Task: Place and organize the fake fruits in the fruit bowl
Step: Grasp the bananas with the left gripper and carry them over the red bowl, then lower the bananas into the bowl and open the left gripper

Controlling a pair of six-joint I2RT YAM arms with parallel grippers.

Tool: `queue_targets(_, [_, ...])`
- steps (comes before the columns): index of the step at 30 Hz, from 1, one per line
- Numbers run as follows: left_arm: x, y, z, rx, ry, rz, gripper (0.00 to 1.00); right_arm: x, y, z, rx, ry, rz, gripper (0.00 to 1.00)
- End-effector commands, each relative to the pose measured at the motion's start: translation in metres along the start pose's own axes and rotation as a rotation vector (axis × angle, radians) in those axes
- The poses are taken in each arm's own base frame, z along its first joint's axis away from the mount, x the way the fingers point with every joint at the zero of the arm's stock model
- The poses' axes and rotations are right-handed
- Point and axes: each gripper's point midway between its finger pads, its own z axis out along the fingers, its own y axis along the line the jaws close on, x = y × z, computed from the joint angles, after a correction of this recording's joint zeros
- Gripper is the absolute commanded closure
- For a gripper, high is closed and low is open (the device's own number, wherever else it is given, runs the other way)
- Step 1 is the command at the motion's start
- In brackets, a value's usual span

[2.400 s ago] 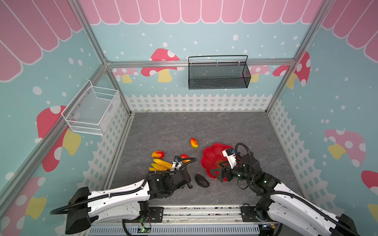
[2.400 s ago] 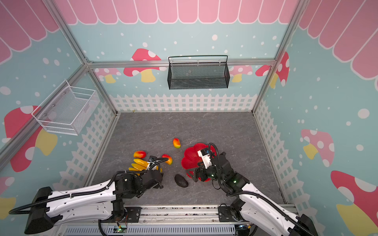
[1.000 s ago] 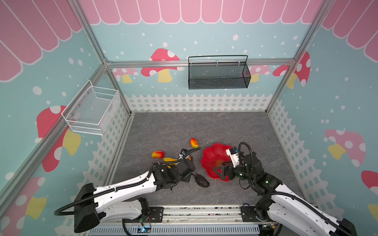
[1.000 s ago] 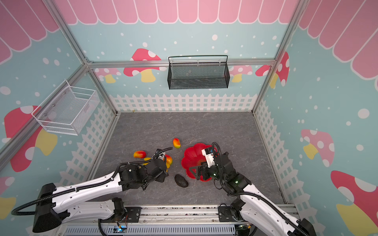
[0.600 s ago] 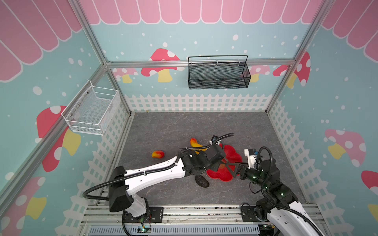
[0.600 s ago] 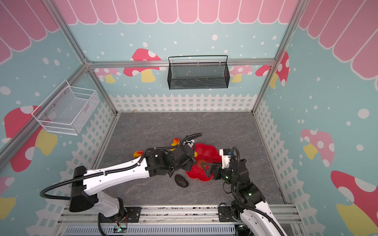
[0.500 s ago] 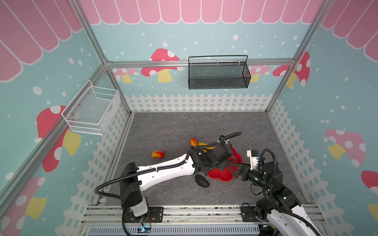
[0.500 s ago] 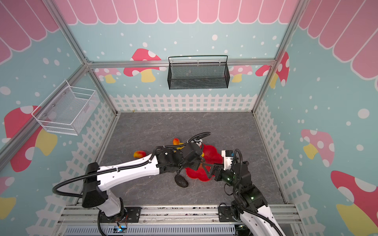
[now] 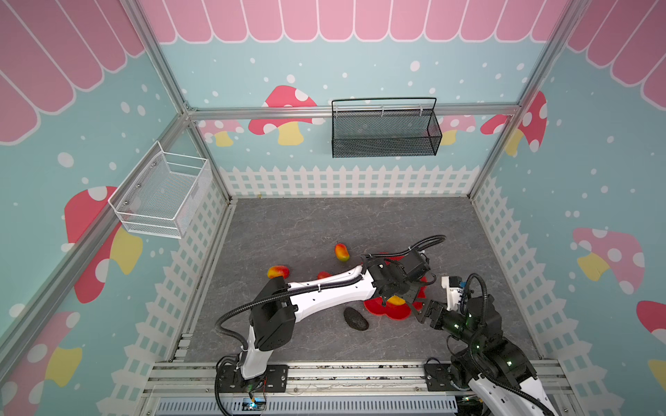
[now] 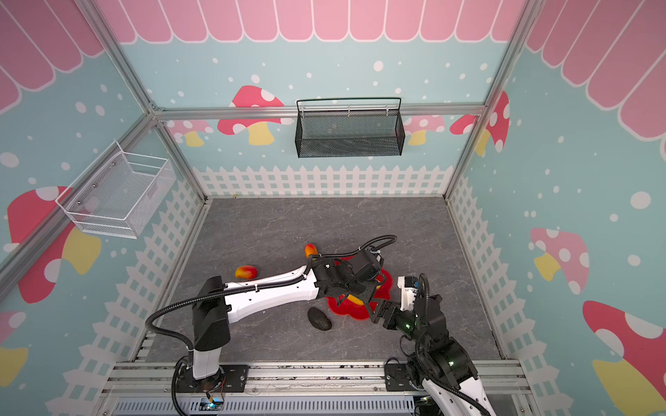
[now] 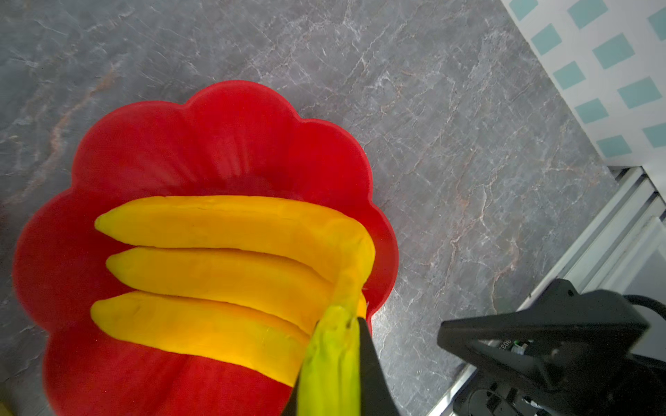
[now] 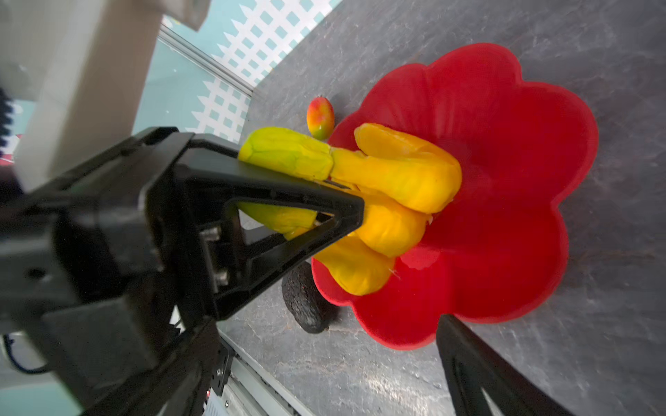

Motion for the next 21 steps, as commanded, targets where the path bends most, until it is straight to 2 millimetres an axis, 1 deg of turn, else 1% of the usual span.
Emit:
queue_targets(1, [0.0,-0.011,0.013,0.035,-0.001,0.005,0.94,-0.002,0.016,-0.004,-0.077,-0.001,-0.014,0.02])
queue_targets(5, [0.004,-0.012,0.021,0.039,0.013,-0.003,0.92,0.006,0.013,-0.003,-0.073,0.028,-0.015,0.02])
queue_targets(7, [0.004,-0.012,0.022,0.042,0.012,-0.006,0.87,0.009,0.011,-0.005,-0.069,0.032,-0.014,0.02])
queue_targets(8, [0.003,-0.012,0.022,0.044,0.008,-0.006,0.85,0.01,0.011,-0.005,-0.07,0.032,-0.013,0.02])
queue_targets(12, [-0.002,-0.013,0.015,0.052,-0.021,-0.006,0.68,0.012,0.011,-0.006,-0.078,0.033,-0.012,0.02])
queue_targets(14, [-0.007,-0.011,0.009,0.046,-0.041,-0.006,0.62,0.011,0.01,-0.007,-0.075,0.032,-0.019,0.02])
queue_targets(17, [-0.017,-0.004,-0.009,0.029,-0.086,-0.011,0.57,0.006,0.014,-0.008,-0.071,0.023,-0.056,0.02])
queue_targets(18, [-0.021,0.0,-0.02,0.018,-0.112,-0.016,0.55,0.002,0.016,-0.009,-0.064,0.017,-0.077,0.02])
queue_targets(20, [-0.029,0.014,-0.041,-0.02,-0.167,-0.028,0.51,-0.008,0.019,-0.013,-0.036,-0.005,-0.123,0.02])
queue_targets(21, [-0.033,0.025,-0.055,-0.054,-0.202,-0.044,0.49,-0.016,0.022,-0.016,-0.023,-0.026,-0.15,0.02])
